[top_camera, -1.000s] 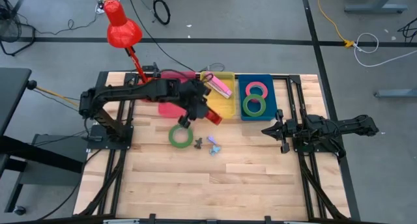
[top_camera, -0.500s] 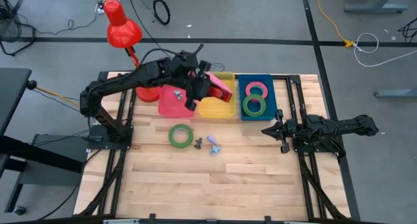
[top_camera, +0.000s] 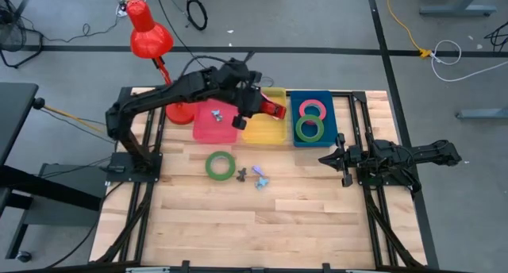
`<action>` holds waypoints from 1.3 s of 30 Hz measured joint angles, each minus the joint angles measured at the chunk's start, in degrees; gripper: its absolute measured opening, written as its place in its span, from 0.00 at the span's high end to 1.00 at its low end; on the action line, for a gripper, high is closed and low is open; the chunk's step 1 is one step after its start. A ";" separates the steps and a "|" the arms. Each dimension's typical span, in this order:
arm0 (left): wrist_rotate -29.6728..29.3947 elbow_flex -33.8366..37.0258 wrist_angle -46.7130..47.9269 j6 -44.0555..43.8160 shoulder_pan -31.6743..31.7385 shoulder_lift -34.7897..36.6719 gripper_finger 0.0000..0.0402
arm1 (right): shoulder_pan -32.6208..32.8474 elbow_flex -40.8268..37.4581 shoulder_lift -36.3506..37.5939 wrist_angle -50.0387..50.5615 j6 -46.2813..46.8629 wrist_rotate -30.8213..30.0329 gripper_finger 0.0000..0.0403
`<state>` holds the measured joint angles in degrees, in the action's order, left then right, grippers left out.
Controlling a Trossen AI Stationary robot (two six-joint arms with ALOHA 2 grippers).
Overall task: Pick and place Stapler, Stapler remover, tape
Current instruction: Put the red stapler into the yellow bin
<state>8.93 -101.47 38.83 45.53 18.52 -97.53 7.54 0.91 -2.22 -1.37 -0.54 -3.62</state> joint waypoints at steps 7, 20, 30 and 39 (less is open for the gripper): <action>-1.63 0.11 1.91 6.62 0.51 -8.46 0.63 | -0.01 0.02 0.00 -0.02 0.00 -0.20 0.96; -3.88 0.13 4.11 24.14 1.95 -20.14 0.62 | 0.01 0.01 0.00 -0.02 0.00 -0.01 0.96; -3.87 0.13 1.56 22.78 4.28 -24.24 0.62 | 0.02 -0.01 0.00 0.00 0.00 0.05 0.96; -4.66 0.15 -2.08 22.55 6.71 -26.81 0.62 | 0.02 -0.01 -0.01 -0.01 0.00 0.04 0.96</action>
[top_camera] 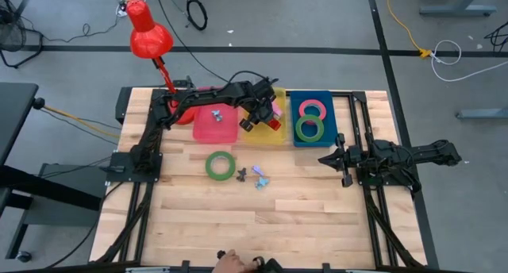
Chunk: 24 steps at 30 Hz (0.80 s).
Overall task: Pick and place Stapler, Stapler remover, tape
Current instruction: Put the red stapler into the yellow bin
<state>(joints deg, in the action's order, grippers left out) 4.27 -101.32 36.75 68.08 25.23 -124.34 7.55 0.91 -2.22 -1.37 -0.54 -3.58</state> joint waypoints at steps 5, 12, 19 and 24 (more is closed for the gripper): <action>-0.17 -0.01 -0.75 -0.26 0.50 -1.70 0.62 | 0.00 0.00 -0.10 -0.10 0.02 -0.12 0.96; -0.57 0.00 -0.59 0.12 0.28 -2.77 0.62 | 0.00 0.00 -0.17 -0.26 0.00 -0.04 0.96; -1.68 -0.01 -0.65 -1.03 0.23 -2.77 0.59 | 0.00 0.00 -0.17 -0.26 0.00 -0.02 0.96; -2.50 -0.02 -1.30 -2.48 0.24 -2.77 0.52 | -0.02 0.00 -0.17 -0.26 0.00 -0.02 0.96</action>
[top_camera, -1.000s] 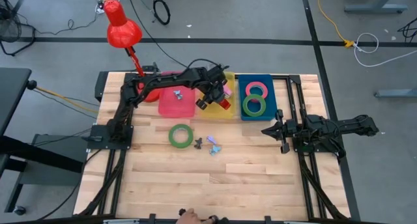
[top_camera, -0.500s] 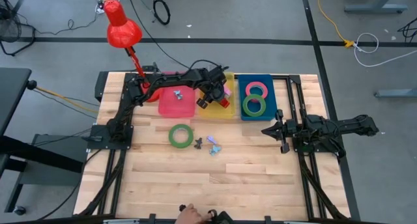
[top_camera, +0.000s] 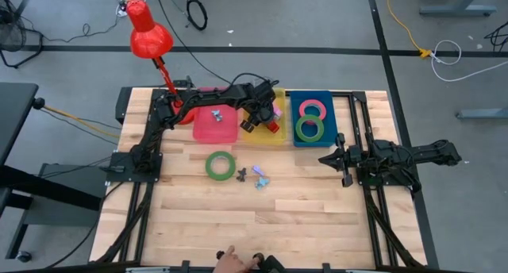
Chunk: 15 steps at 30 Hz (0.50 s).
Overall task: Pick and place Stapler, Stapler remover, tape
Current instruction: Put the red stapler into the yellow bin, then put the green tape into the blue bin
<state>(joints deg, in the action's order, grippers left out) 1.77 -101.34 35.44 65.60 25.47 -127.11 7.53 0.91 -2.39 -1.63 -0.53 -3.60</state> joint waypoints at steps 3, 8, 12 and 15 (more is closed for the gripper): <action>-1.23 -0.02 -0.16 -0.88 0.01 0.00 0.46 | 0.01 0.00 0.00 0.00 0.00 0.00 0.96; -4.62 -0.02 -0.04 -0.85 -0.53 0.04 0.38 | 0.01 0.00 0.00 -0.02 0.00 -0.02 0.96; -8.35 -0.55 1.89 -0.88 -1.59 0.85 0.35 | 0.00 0.00 0.00 -0.01 0.00 0.00 0.96; -8.81 -2.57 4.48 -2.26 -2.42 1.84 0.35 | 0.01 0.00 0.00 -0.04 0.00 0.00 0.96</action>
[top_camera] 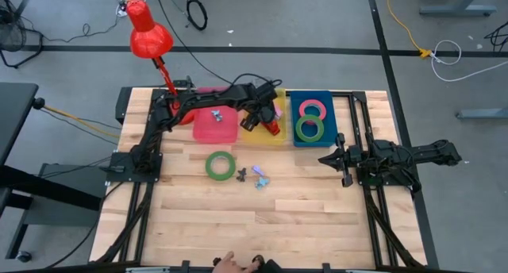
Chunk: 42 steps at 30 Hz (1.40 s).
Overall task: Pick and place Stapler, Stapler remover, tape
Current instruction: Put the green tape into the blue bin
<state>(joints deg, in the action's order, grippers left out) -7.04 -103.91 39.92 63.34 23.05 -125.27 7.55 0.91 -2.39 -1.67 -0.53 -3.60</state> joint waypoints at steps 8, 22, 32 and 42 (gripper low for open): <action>1.64 -10.09 11.57 -7.30 -1.99 1.77 0.35 | 0.00 0.00 -0.06 0.00 0.02 0.00 0.96; 15.15 -23.88 27.36 -19.10 -2.49 1.85 0.42 | 0.00 0.00 -0.15 0.02 0.00 -0.42 0.96; 15.92 -23.81 32.08 -20.94 -2.65 1.94 0.69 | 0.00 0.00 -0.15 0.02 0.00 -0.44 0.96; 15.87 -23.79 32.67 -22.61 -2.67 1.94 0.87 | -0.01 0.00 -0.17 0.02 0.00 -0.44 0.96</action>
<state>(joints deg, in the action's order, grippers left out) 8.83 -127.70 72.59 40.73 20.38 -123.33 7.54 0.91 -2.57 -1.65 -0.54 -4.03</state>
